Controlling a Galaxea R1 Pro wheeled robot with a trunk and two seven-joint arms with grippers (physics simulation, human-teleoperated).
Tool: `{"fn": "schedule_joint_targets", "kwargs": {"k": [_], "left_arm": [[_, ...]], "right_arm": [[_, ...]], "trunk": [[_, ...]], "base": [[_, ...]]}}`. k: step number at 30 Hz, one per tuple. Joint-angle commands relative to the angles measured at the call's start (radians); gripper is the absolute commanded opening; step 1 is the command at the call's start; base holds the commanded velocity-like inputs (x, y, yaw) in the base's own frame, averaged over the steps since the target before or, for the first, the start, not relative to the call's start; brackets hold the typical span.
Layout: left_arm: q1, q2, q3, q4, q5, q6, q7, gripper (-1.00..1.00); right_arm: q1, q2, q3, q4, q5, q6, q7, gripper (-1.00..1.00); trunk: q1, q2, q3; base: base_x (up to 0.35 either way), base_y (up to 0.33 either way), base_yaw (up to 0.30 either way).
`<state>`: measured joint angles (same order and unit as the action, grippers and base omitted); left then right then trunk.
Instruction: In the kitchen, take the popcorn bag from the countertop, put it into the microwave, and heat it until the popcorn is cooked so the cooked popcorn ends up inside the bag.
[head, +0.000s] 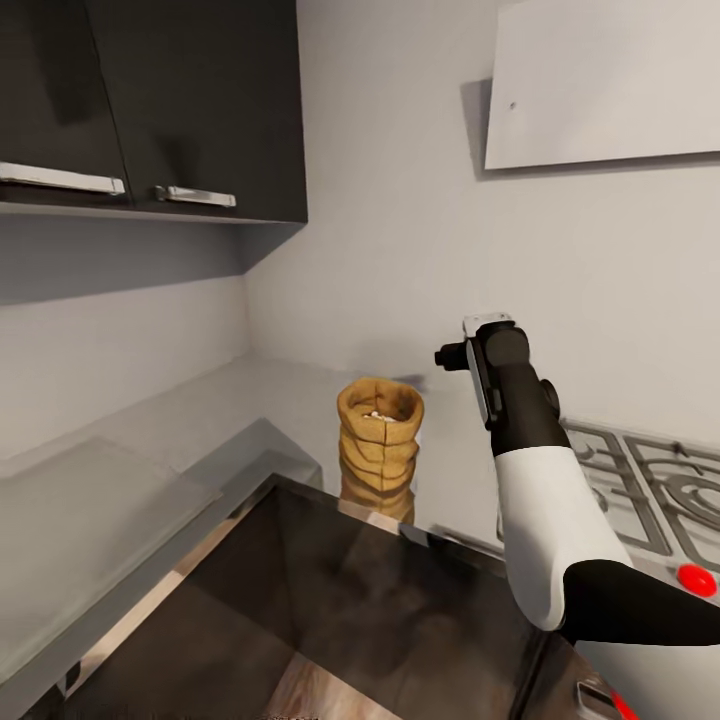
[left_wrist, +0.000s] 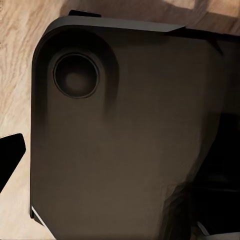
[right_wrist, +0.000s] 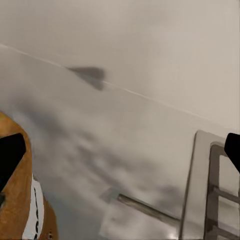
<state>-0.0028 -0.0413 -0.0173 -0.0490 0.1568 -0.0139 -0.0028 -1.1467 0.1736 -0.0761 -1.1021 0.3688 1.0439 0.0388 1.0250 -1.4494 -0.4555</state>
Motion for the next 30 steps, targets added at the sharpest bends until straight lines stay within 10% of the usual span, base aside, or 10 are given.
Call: {"fn": "schedule_joint_targets", "kwargs": {"k": [1, 15, 24, 30], "left_arm": [[0.000, 0.000, -0.002, 0.000, 0.009, -0.001, 0.000, 1.00], [0.000, -0.002, -0.004, 0.000, 0.004, -0.001, 0.000, 1.00], [0.000, -0.001, -0.004, 0.000, 0.004, -0.001, 0.000, 1.00], [0.000, 0.000, -0.003, 0.000, 0.004, -0.001, 0.000, 1.00]], "right_arm": [[-0.001, 0.001, -0.002, -0.001, 0.004, 0.003, 0.004, 1.00], [0.005, 0.001, -0.009, 0.060, -0.012, 0.003, 0.005, 1.00], [0.005, 0.001, -0.148, 0.177, -0.010, 0.003, -0.003, 1.00], [0.005, 0.001, -0.161, 0.188, -0.008, 0.003, -0.005, 1.00]], "trunk": [[0.000, -0.001, -0.001], [0.000, -0.001, -0.001], [0.000, -0.001, -0.001], [0.000, -0.001, -0.001]], "base": [[0.000, 0.000, 0.274], [0.000, 0.000, 0.276], [0.000, 0.000, 0.033], [0.000, 0.000, 0.000]]}}
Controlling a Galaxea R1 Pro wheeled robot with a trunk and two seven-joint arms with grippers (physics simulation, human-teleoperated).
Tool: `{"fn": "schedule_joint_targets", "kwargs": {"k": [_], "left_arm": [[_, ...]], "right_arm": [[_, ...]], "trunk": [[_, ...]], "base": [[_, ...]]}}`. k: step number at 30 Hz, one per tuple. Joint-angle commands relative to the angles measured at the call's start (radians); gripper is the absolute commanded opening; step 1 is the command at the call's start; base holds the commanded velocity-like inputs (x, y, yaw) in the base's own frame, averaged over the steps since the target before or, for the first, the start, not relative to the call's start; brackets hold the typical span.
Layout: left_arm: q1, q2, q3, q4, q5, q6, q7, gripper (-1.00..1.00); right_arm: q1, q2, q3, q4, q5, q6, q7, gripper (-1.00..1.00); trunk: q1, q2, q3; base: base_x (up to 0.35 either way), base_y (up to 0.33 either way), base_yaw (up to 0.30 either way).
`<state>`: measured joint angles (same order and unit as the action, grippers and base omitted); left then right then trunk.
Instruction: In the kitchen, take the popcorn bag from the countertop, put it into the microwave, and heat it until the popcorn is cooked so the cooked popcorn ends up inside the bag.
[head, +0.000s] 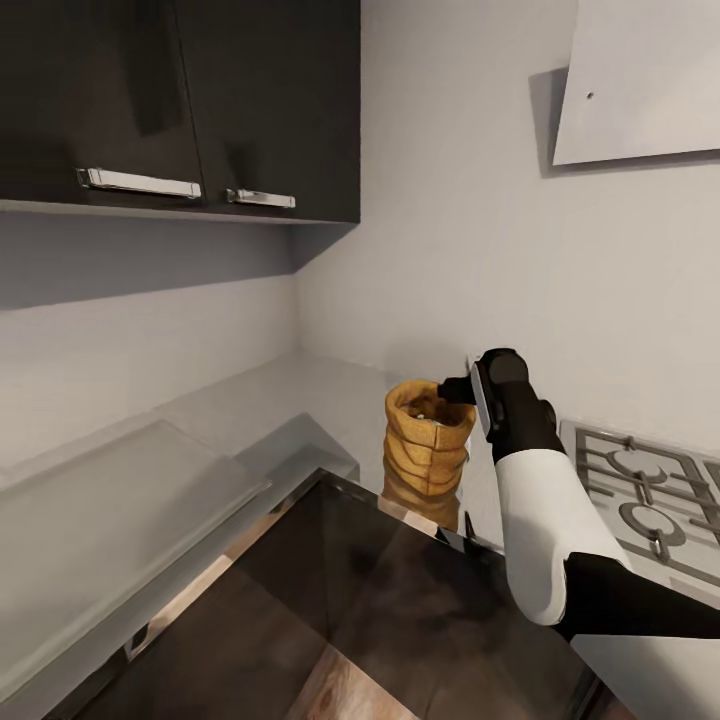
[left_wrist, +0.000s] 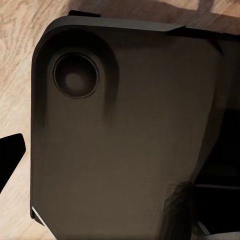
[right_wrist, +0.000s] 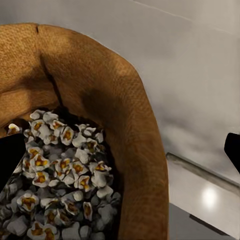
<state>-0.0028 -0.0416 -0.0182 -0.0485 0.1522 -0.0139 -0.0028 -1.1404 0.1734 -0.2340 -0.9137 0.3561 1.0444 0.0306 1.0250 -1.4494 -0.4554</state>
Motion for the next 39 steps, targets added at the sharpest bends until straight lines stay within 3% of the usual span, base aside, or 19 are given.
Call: {"fn": "schedule_joint_targets", "kwargs": {"k": [1, 21, 27, 32, 33, 39], "left_arm": [[0.000, 0.000, -0.002, 0.000, 0.009, -0.001, 0.000, 1.00], [0.000, -0.001, -0.003, 0.000, 0.008, -0.001, 0.000, 1.00], [0.000, -0.001, -0.003, -0.001, 0.012, -0.001, 0.000, 1.00], [0.000, -0.001, -0.003, 0.000, 0.012, -0.001, 0.000, 1.00], [-0.001, -0.001, -0.003, -0.002, 0.012, -0.001, 0.000, 1.00], [-0.002, 0.000, -0.005, -0.002, 0.012, -0.002, 0.000, 1.00]], "right_arm": [[-0.001, 0.001, -0.003, -0.001, 0.004, 0.003, 0.003, 1.00], [-0.001, 0.001, -0.004, 0.001, -0.001, 0.003, 0.007, 1.00], [-0.001, 0.001, -0.006, 0.090, -0.003, 0.003, 0.009, 1.00], [-0.001, 0.001, -0.053, 0.094, 0.001, 0.003, 0.008, 1.00], [-0.007, 0.001, -0.050, 0.069, -0.015, 0.001, 0.005, 1.00], [-0.007, 0.001, -0.049, 0.068, -0.013, 0.003, -0.003, 1.00]], "trunk": [[0.000, -0.001, -0.001], [0.000, -0.001, -0.001], [0.000, -0.001, -0.001], [0.000, -0.001, -0.001], [0.000, 0.000, -0.001], [0.000, 0.000, -0.001]], "base": [[0.000, 0.000, 0.000], [-0.118, 0.000, 0.000], [-0.006, 0.000, 0.000], [0.000, 0.000, 0.000], [0.000, 0.000, 0.000], [0.000, 0.000, 0.000]]}}
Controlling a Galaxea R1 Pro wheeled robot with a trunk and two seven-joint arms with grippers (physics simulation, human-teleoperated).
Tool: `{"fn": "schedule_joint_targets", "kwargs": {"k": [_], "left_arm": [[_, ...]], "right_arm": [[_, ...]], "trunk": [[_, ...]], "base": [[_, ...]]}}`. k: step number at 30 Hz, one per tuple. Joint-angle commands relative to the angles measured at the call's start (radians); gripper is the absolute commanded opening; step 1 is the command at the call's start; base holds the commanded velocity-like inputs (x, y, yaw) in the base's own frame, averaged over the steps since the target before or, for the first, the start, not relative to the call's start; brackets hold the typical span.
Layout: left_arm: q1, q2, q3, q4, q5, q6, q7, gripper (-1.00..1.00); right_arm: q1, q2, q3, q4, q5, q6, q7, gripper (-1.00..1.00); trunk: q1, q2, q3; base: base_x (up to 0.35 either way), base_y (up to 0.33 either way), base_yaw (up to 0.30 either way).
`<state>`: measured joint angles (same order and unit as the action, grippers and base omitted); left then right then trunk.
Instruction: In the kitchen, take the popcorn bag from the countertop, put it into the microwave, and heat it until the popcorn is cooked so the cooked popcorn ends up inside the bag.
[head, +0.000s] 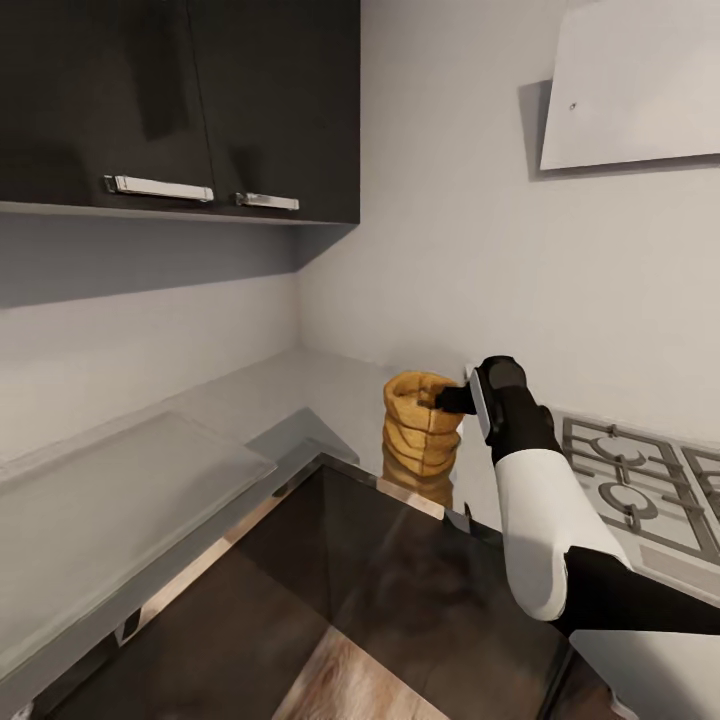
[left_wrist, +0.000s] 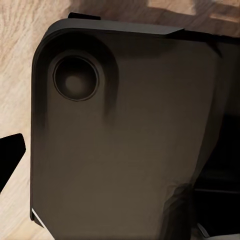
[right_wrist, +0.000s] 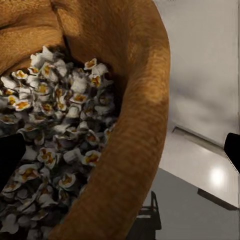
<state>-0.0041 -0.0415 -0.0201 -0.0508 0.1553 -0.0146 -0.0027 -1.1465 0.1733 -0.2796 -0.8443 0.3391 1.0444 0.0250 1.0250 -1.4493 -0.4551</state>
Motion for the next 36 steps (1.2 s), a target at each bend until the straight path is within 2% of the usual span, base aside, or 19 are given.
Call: {"fn": "schedule_joint_targets", "kwargs": {"k": [1, 9, 18, 19, 33, 36], "left_arm": [[0.000, 0.000, -0.003, 0.000, 0.009, -0.005, 0.000, 1.00], [0.000, 0.000, -0.002, 0.000, 0.010, -0.011, 0.000, 1.00], [0.000, 0.000, -0.003, 0.000, 0.010, -0.011, 0.000, 1.00], [0.000, 0.000, -0.003, 0.000, 0.010, -0.011, 0.000, 1.00], [0.000, 0.000, -0.003, 0.000, 0.010, -0.012, 0.000, 1.00], [0.000, 0.000, -0.003, 0.000, 0.010, -0.013, 0.000, 1.00]], "right_arm": [[-0.001, 0.001, -0.003, -0.002, 0.004, 0.003, -0.003, 1.00], [-0.001, 0.001, -0.003, -0.002, 0.005, 0.003, -0.014, 1.00], [-0.001, 0.001, -0.005, -0.002, 0.005, 0.003, -0.014, 1.00], [-0.001, 0.001, -0.005, -0.002, 0.005, 0.003, -0.014, -1.00], [-0.001, 0.001, -0.012, -0.003, 0.002, 0.003, -0.014, -1.00], [-0.001, 0.001, -0.012, -0.053, 0.000, 0.003, -0.014, -1.00]], "trunk": [[0.000, -0.001, -0.001], [0.000, -0.001, -0.001], [0.000, -0.001, -0.001], [0.000, -0.001, -0.001], [0.000, -0.001, -0.001], [0.000, -0.001, -0.001]], "base": [[0.000, 0.000, 0.000], [-0.174, 0.000, 0.000], [-0.012, 0.000, 0.000], [0.000, 0.000, 0.000], [0.000, 0.000, 0.000], [0.000, 0.000, 0.000]]}}
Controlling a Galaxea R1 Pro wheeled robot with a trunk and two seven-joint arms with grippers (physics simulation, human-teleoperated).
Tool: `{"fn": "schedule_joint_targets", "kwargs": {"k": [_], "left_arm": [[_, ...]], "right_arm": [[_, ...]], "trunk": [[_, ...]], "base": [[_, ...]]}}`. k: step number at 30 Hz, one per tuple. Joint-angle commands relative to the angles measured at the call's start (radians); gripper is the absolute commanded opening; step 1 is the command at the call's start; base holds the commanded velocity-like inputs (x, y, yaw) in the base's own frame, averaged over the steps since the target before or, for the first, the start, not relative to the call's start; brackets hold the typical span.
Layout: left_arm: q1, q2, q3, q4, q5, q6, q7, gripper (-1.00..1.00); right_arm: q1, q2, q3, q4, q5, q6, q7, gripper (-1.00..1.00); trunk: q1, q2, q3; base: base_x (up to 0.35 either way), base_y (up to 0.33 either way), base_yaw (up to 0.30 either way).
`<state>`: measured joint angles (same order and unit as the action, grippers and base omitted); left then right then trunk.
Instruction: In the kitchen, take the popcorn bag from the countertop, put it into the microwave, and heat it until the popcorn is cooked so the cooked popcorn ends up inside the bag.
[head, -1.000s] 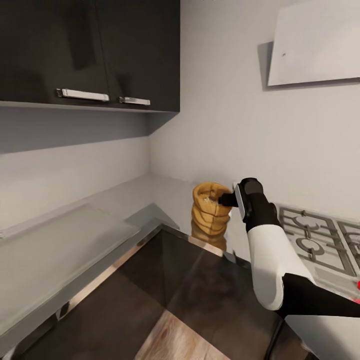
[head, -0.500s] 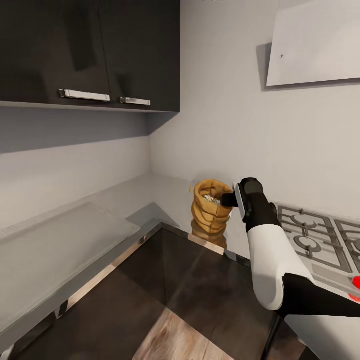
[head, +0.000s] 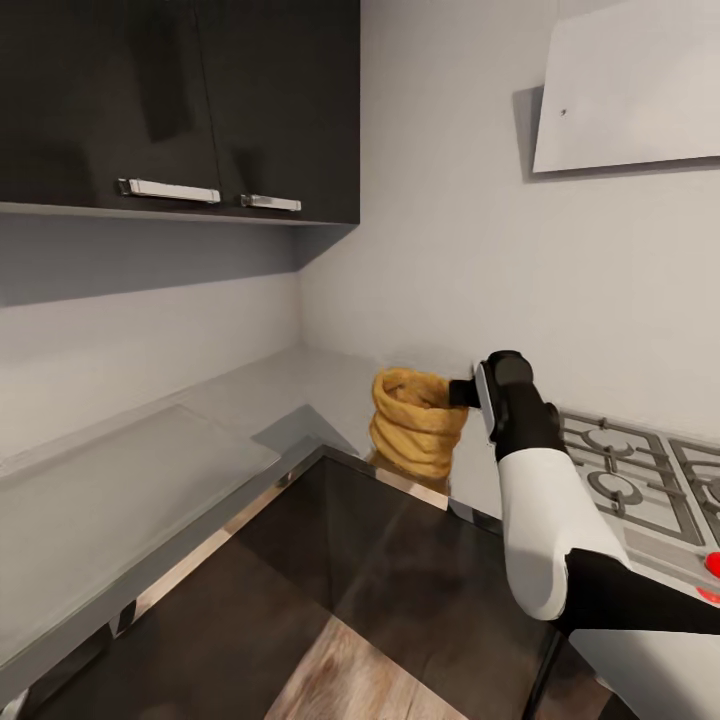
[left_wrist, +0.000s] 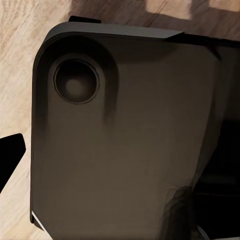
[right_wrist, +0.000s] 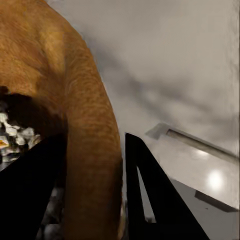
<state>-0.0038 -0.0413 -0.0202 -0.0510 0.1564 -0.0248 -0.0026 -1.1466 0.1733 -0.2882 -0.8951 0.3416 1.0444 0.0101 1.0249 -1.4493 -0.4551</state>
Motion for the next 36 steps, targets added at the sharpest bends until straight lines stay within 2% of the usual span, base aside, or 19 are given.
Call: {"fn": "schedule_joint_targets", "kwargs": {"k": [1, 5, 10, 27, 36], "left_arm": [[0.000, 0.000, -0.003, 0.000, 0.009, -0.003, 0.000, 1.00], [-0.001, 0.000, -0.003, 0.000, 0.009, -0.003, 0.000, 1.00], [0.000, 0.000, -0.002, 0.000, 0.008, -0.003, 0.000, 1.00], [0.000, 0.000, -0.003, 0.000, 0.009, 0.005, 0.000, 1.00], [0.000, -0.002, 0.000, 0.001, 0.009, -0.003, 0.001, 1.00]], "right_arm": [[-0.001, 0.001, -0.003, -0.037, -0.002, 0.003, 0.001, -1.00], [-0.001, 0.001, 0.001, -0.177, 0.002, 0.003, 0.001, -1.00], [-0.001, 0.001, 0.004, -0.259, 0.002, 0.003, 0.001, -1.00], [-0.001, 0.001, 0.006, -0.265, 0.004, 0.003, 0.002, -1.00], [-0.001, 0.001, 0.007, -0.264, 0.004, 0.003, 0.002, -1.00]], "trunk": [[0.000, -0.001, -0.001], [0.000, -0.001, -0.001], [0.000, -0.001, -0.001], [0.000, -0.001, -0.001], [0.000, -0.001, -0.001]], "base": [[0.000, 0.000, 0.000], [0.000, 0.000, 0.000], [0.000, 0.000, 0.000], [0.000, 0.000, 0.000], [-0.292, 0.000, 0.000]]}}
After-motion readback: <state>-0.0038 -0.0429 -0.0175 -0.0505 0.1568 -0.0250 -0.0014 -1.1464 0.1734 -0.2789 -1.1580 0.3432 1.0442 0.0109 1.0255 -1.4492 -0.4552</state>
